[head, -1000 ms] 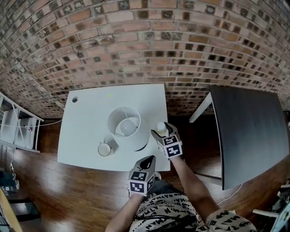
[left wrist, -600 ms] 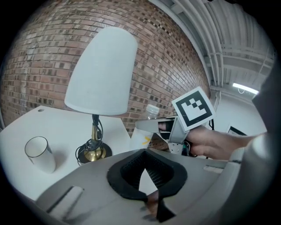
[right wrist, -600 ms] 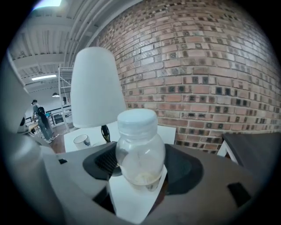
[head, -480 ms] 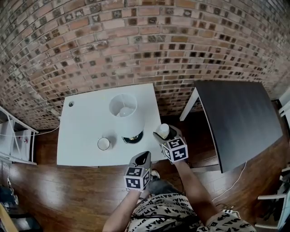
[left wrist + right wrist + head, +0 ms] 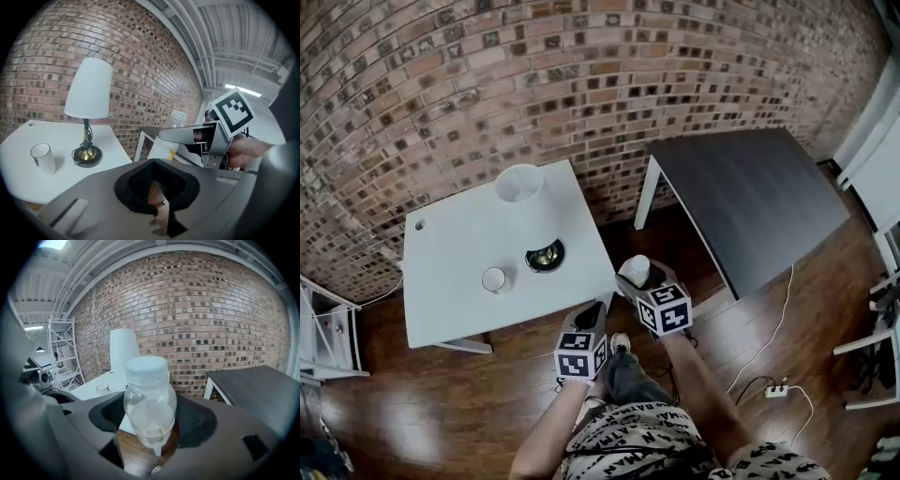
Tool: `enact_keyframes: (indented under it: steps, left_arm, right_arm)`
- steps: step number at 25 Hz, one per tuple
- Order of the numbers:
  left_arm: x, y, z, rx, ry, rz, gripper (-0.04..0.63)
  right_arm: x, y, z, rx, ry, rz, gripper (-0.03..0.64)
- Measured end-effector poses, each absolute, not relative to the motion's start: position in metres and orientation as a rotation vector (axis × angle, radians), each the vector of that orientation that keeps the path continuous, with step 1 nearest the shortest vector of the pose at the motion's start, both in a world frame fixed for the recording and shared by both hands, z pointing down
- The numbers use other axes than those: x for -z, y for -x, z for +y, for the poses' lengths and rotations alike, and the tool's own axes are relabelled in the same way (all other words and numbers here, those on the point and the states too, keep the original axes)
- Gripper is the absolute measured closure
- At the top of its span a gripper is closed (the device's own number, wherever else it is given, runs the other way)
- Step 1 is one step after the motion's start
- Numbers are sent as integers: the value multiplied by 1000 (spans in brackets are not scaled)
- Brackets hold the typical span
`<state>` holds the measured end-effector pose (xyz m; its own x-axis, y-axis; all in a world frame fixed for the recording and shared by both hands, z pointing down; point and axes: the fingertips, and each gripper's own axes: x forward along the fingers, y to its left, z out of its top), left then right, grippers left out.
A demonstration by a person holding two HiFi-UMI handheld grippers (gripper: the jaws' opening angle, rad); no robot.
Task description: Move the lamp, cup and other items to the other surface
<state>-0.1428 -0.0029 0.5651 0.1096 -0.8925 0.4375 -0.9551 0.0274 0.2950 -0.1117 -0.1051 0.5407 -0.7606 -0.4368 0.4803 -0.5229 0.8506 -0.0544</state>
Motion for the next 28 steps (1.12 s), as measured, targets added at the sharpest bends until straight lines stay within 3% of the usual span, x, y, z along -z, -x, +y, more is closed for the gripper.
enact_keyframes:
  steps: [14, 28]
  left_arm:
    - [-557, 11, -49, -170, -2104, -1551, 595]
    - [-563, -189, -207, -267, -2285, -1330, 595]
  right_arm:
    - [-525, -57, -137, -277, -1065, -2455, 282]
    - [-545, -284, -312, -336, -1354, -2289, 282]
